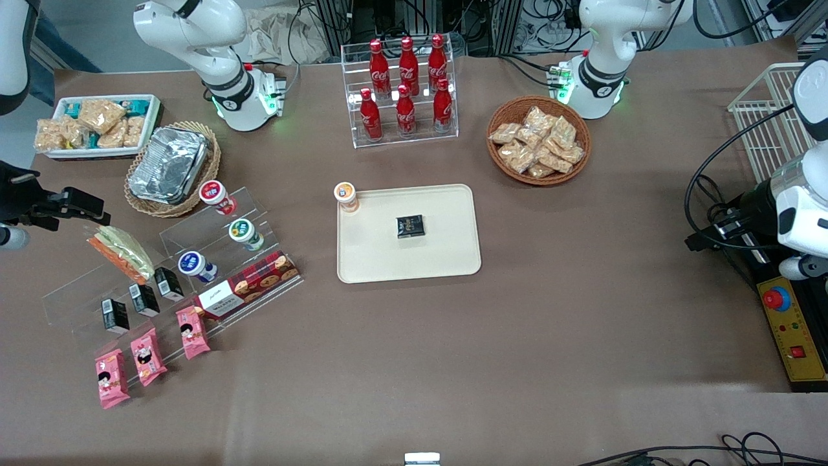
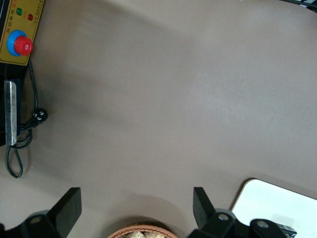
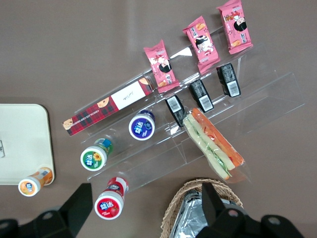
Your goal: Place sandwich on tray
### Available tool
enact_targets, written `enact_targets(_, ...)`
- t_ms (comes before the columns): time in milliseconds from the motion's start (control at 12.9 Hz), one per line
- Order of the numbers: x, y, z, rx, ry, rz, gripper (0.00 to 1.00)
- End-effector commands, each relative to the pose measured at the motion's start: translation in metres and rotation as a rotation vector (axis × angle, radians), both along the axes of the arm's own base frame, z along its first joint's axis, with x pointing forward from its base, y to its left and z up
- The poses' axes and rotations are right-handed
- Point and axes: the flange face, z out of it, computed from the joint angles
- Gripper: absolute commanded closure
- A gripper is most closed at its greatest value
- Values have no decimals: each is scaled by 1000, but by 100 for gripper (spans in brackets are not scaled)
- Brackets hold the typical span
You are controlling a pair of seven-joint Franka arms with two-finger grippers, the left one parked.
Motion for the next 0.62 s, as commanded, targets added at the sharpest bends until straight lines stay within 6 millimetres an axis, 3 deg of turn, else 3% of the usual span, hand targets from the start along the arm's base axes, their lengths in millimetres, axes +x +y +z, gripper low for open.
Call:
enact_targets(0,-2,-6,-5,3,20,-6,2)
enact_targets(233,-4,-16,-7,12,25,104,2)
enact_targets(388,-4,-29,-15,15,39,117,2)
enact_targets(543,-1,-48,-23,19,34,235,2)
